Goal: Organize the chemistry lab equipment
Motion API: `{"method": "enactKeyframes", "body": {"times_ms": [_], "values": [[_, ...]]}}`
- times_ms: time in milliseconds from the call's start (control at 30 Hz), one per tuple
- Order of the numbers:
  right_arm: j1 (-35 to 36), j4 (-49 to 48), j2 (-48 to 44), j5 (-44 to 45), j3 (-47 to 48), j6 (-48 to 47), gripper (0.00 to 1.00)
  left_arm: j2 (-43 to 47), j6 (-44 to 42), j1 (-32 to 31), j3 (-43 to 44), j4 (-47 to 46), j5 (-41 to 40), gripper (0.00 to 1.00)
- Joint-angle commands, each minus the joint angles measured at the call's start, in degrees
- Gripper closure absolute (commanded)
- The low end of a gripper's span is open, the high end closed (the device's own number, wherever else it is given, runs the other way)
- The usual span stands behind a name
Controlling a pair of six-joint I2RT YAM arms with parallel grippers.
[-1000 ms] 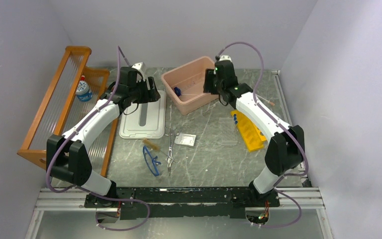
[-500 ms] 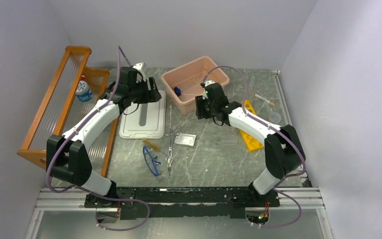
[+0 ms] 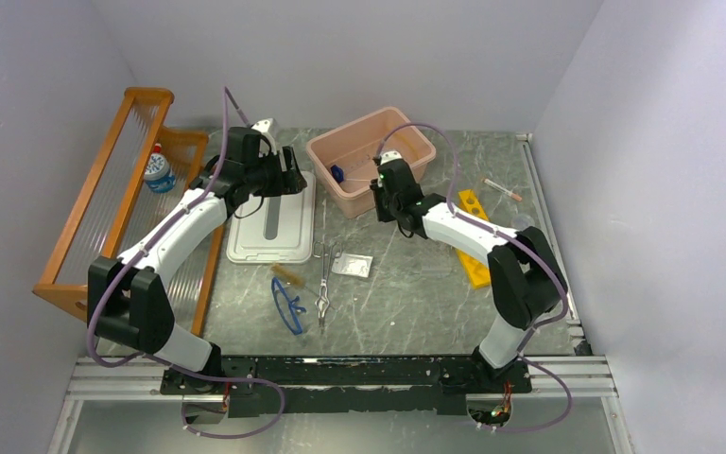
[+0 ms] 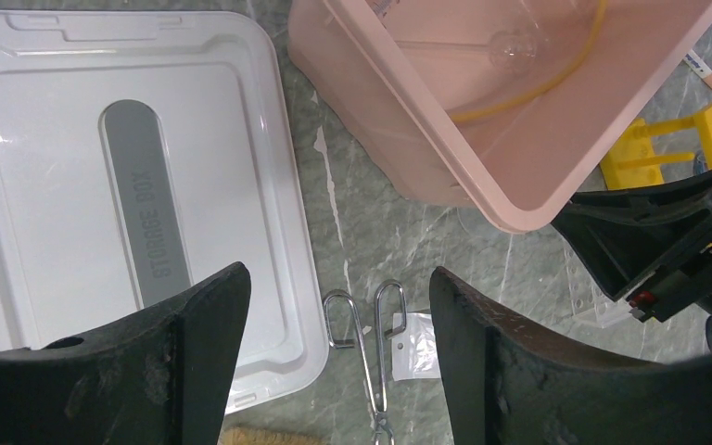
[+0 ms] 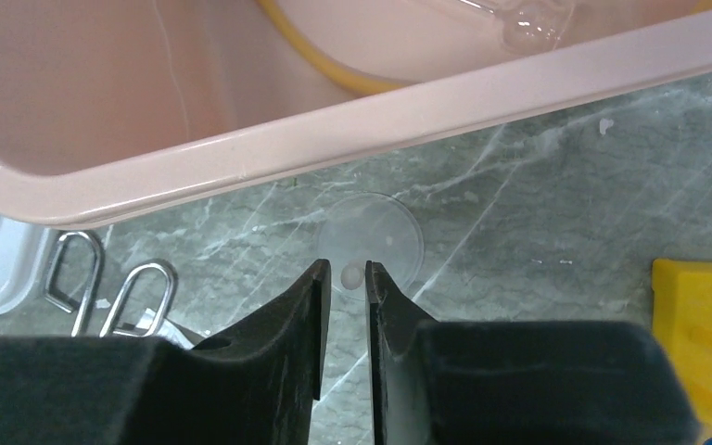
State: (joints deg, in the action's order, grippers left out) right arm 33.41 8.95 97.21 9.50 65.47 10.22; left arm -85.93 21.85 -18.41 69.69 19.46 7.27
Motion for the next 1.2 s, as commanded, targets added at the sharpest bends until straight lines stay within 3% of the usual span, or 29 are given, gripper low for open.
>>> {"method": "enactKeyframes", "body": {"times_ms": [0, 300, 467, 633, 867, 1000, 1167], "values": [[0.6, -1.5, 1.6, 2.9, 1.4, -1.2, 0.76, 2.1, 0.0, 0.3, -1.0, -1.8, 1.0, 0.25], [1.2, -4.5, 2.5, 6.1, 0.3, -2.3, 0.78, 1.7, 0.0, 0.3, -0.9, -2.1, 1.0, 0.25], [1.2, -5.3, 1.8, 6.3, 0.1, -2.9, 0.89, 1.5, 0.0, 0.3, -0.8, -2.1, 1.1, 0.25], [1.2, -1.9, -1.2, 2.2, 0.2, -3.2, 1.0, 1.3, 0.1, 0.3, -0.6, -2.2, 1.2, 0.25], [1.0, 9.6, -8.9, -12.4, 4.7, -4.9, 1.0, 0.1, 1.4, 0.3, -0.9, -2.8, 0.9, 0.26], [1.0, 10.7, -11.2, -20.3, 9.4, -3.2, 1.0, -0.8, 1.9, 0.3, -0.5, -2.9, 0.2, 0.26], [0.8, 3.4, -11.4, -15.8, 13.2, 2.7, 1.0, -1.0, 2.9, 0.3, -0.6, -3.2, 0.9, 0.26]]}}
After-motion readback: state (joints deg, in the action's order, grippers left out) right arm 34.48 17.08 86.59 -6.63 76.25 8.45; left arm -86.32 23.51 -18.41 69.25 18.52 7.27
